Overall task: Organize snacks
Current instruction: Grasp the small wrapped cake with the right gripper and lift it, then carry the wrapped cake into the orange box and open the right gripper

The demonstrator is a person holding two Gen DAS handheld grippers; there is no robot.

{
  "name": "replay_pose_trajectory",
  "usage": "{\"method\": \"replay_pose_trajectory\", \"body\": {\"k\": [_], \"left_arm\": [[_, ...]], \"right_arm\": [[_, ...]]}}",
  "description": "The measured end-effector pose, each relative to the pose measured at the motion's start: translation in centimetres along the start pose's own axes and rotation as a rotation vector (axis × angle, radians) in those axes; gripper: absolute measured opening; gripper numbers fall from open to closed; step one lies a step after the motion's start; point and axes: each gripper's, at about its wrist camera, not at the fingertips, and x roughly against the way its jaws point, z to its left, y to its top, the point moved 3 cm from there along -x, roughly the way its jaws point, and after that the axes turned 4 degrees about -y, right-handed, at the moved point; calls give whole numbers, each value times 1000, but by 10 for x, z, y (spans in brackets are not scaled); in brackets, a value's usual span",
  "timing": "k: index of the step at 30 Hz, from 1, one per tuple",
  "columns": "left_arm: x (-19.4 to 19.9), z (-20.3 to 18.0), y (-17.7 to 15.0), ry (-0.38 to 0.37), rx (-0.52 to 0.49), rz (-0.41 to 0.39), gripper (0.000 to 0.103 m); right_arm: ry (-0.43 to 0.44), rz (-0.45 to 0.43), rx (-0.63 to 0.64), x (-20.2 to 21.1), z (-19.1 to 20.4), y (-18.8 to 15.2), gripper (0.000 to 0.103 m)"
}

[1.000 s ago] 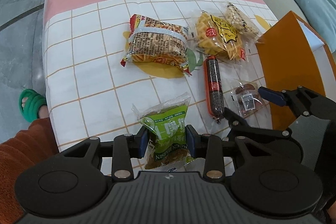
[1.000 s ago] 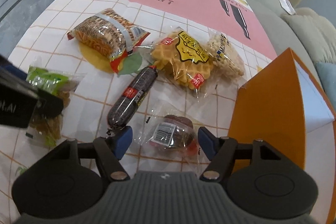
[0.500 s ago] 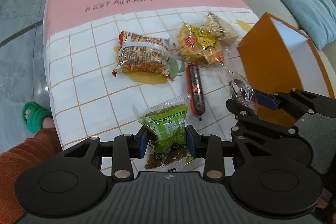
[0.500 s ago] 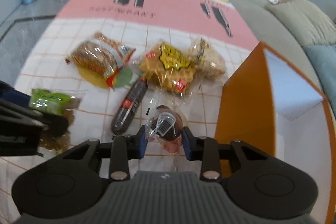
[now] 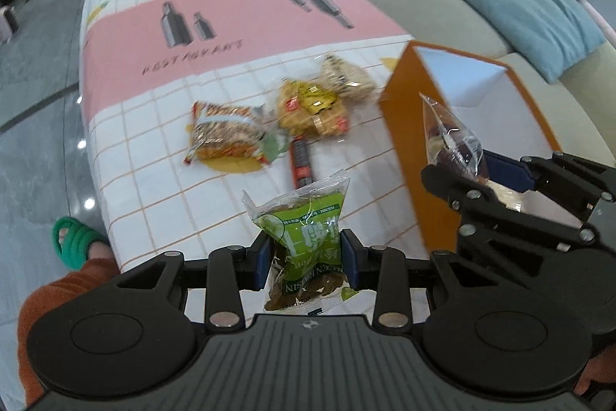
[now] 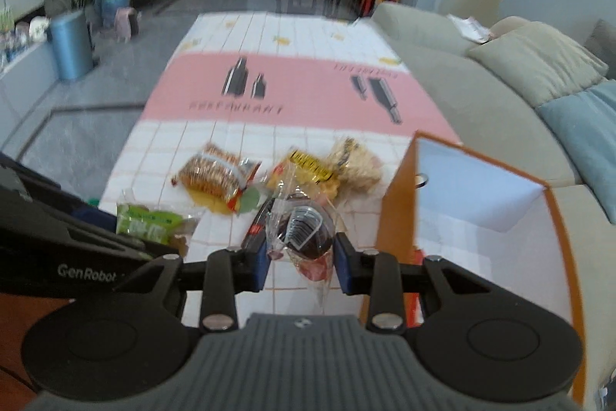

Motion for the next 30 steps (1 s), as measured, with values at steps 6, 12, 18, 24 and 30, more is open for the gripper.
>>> {"method": "replay_pose_trajectory", "body": {"k": [6, 12, 18, 24, 30], "left_arm": [[15, -45, 18, -48, -116, -33, 41], [13, -93, 47, -128, -224, -37, 42], [-14, -137, 74, -182, -310, 1, 42], [-61, -160, 96, -188, -344, 90, 41], [-100, -170, 116, -160, -362, 158, 41]], "right_arm": [[9, -44, -89, 32, -45, 2, 33], [-31, -36, -179, 41, -102, -4, 33], [-57, 4, -266, 28, -155, -14, 33], [-10, 76, -350, -11, -189, -16, 33], [-15, 155, -326, -52, -201, -19, 33]]}}
